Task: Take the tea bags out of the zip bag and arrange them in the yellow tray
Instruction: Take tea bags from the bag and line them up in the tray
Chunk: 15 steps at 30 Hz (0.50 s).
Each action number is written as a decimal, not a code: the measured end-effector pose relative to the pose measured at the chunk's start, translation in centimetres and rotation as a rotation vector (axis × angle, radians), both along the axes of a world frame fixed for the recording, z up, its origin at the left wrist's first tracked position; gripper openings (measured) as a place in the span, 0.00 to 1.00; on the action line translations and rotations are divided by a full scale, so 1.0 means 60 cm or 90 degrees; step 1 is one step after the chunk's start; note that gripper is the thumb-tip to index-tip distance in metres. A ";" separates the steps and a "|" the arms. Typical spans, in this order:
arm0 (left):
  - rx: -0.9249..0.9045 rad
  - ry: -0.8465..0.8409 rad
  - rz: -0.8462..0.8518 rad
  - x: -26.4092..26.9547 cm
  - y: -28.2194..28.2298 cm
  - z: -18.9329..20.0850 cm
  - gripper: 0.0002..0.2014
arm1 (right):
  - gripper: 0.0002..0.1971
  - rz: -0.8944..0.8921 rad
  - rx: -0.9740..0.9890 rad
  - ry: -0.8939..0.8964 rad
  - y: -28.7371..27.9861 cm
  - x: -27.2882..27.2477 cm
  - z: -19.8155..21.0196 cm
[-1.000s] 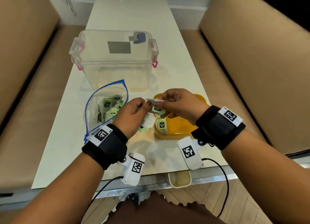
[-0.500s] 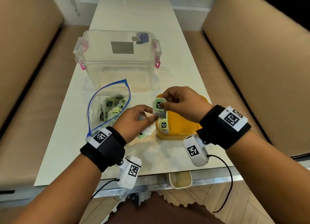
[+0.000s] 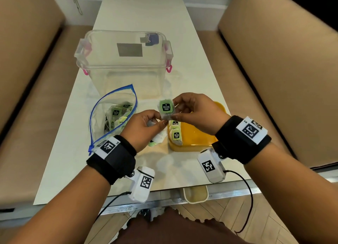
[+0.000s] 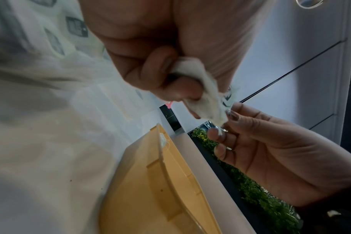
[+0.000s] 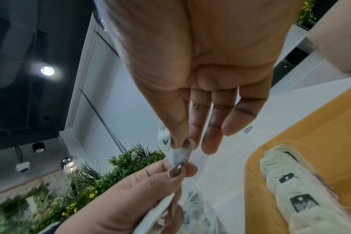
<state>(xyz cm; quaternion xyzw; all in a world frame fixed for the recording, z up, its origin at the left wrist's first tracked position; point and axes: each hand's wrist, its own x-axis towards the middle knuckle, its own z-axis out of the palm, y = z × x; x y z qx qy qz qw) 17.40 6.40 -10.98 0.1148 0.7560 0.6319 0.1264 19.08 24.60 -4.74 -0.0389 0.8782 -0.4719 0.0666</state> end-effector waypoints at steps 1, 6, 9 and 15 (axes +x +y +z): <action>-0.001 0.001 -0.001 -0.001 0.000 0.000 0.06 | 0.14 0.001 -0.009 0.000 -0.001 0.000 0.000; -0.017 0.004 -0.007 -0.001 0.004 -0.001 0.04 | 0.14 -0.010 -0.031 0.001 -0.003 -0.002 -0.007; -0.028 0.017 -0.011 -0.002 0.005 -0.001 0.04 | 0.16 0.002 0.000 0.007 -0.003 -0.002 -0.003; -0.174 0.076 -0.036 -0.001 0.017 -0.008 0.04 | 0.06 0.036 0.145 0.015 0.003 -0.018 0.013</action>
